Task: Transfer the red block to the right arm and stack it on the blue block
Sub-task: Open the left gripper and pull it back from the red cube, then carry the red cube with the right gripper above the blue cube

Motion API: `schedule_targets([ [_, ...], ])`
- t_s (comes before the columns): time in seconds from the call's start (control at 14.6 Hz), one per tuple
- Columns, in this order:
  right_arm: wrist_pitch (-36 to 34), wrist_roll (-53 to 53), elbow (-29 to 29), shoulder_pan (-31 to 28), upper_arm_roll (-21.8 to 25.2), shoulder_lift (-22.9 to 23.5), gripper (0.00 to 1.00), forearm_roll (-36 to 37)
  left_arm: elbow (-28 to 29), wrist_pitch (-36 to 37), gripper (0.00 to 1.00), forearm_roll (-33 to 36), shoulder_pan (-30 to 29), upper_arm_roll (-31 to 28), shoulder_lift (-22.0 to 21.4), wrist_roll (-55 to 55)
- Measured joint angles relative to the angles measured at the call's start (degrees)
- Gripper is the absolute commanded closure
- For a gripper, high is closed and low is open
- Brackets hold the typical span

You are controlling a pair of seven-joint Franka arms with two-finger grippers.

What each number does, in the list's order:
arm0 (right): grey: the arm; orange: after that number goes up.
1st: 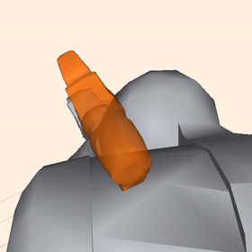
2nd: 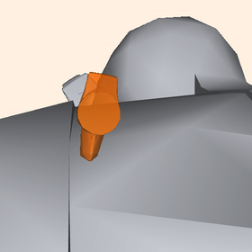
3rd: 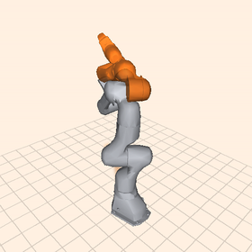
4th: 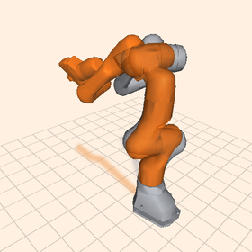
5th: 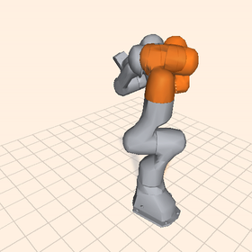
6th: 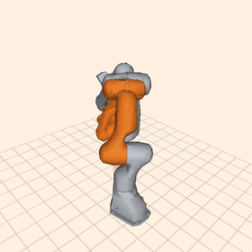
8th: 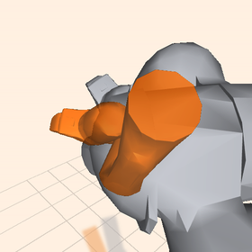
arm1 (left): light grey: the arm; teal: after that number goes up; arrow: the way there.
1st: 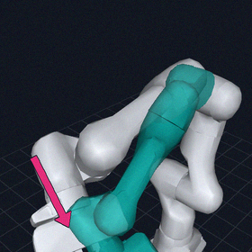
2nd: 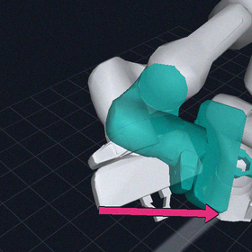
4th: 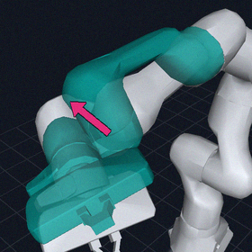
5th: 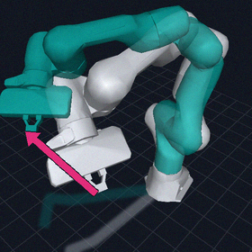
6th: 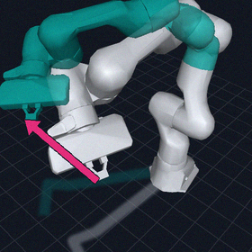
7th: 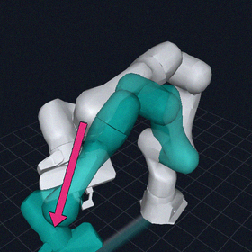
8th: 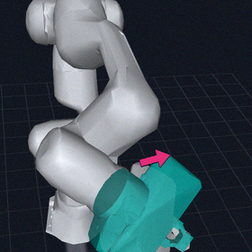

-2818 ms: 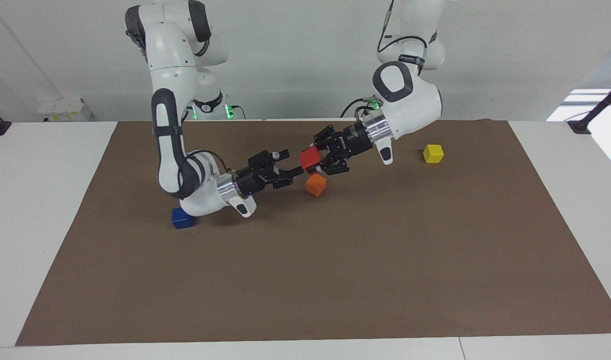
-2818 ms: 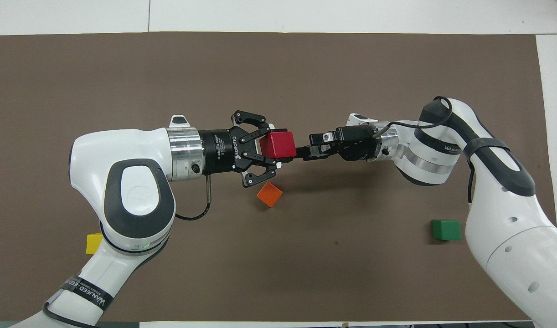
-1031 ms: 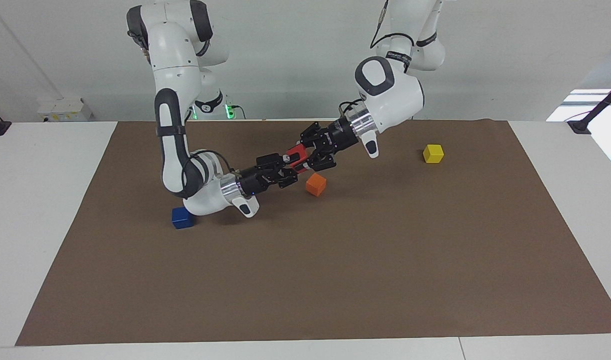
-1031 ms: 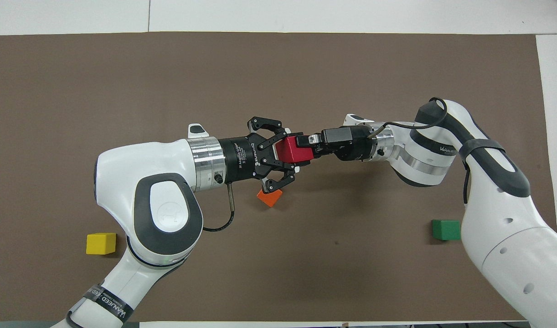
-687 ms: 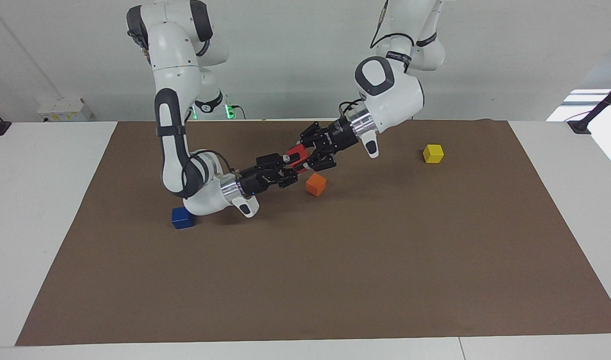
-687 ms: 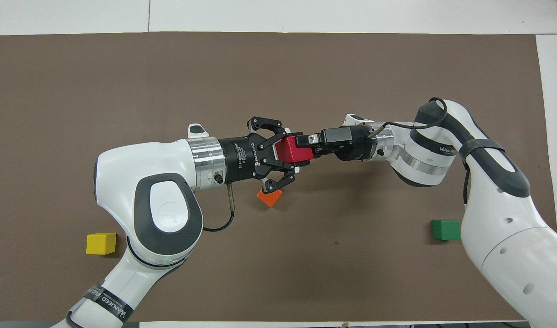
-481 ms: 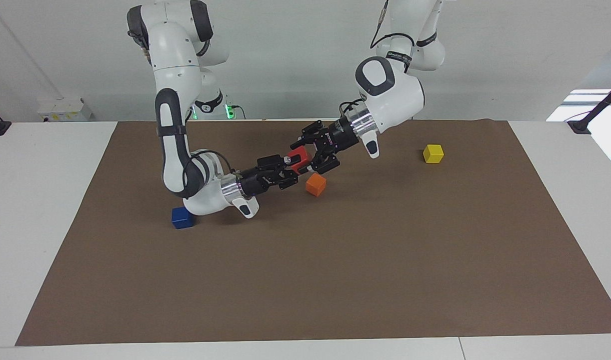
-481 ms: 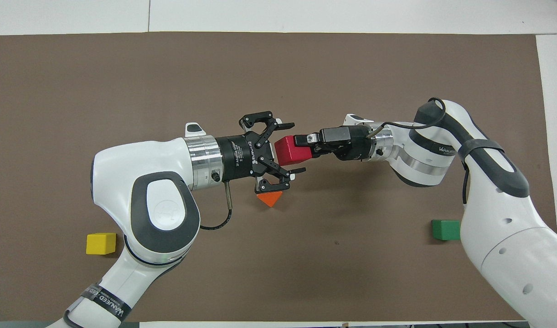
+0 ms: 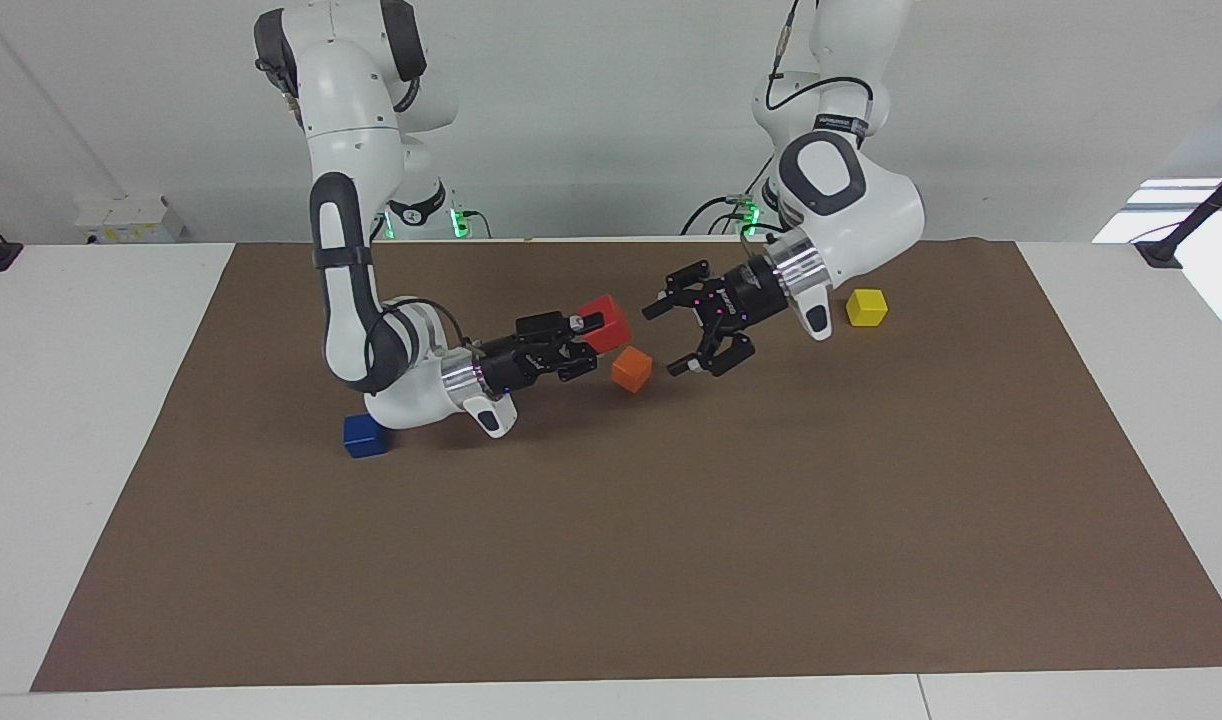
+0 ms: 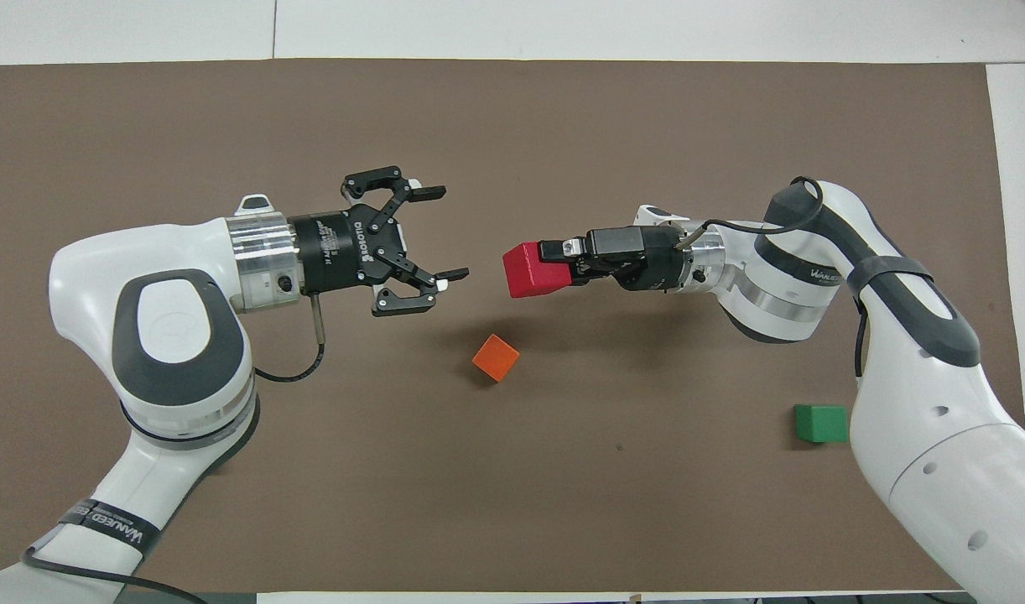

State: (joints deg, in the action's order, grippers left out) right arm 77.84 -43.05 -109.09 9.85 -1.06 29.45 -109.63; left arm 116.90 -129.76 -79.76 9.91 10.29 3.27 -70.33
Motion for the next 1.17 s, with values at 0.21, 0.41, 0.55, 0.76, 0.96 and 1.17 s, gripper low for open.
schedule_targets([
  [0.21, 5.8, 3.6, 0.2, 0.0, 0.1, -3.6, 1.00, 0.0, 3.2, 5.0, 0.00, 0.5, -6.5, -0.2, -1.2, 6.3],
  [0.41, 20.7, 8.4, 0.9, -0.4, 0.5, -11.5, 1.00, 10.1, 4.2, 10.3, 0.00, 7.9, -12.2, -0.3, -1.4, 12.9],
  [0.55, 29.7, 16.2, 1.4, -0.5, 0.7, -17.9, 1.00, 21.4, 4.2, 12.4, 0.00, 14.7, -15.0, -0.3, -1.4, 17.4],
  [0.76, 32.8, 26.1, 2.0, -1.3, 1.5, -23.1, 1.00, 35.3, 4.0, 15.9, 0.00, 23.0, -18.2, -0.3, -1.4, 26.5],
  [0.96, 34.1, 33.7, 4.5, -3.6, 2.2, -23.9, 1.00, 54.5, 3.2, 19.6, 0.00, 32.8, -20.1, -0.3, -1.5, 36.3],
  [1.17, 31.9, 38.8, 9.3, -6.4, 2.3, -23.9, 1.00, 72.1, 2.8, 20.8, 0.00, 41.4, -22.0, -0.4, -1.5, 46.2],
])
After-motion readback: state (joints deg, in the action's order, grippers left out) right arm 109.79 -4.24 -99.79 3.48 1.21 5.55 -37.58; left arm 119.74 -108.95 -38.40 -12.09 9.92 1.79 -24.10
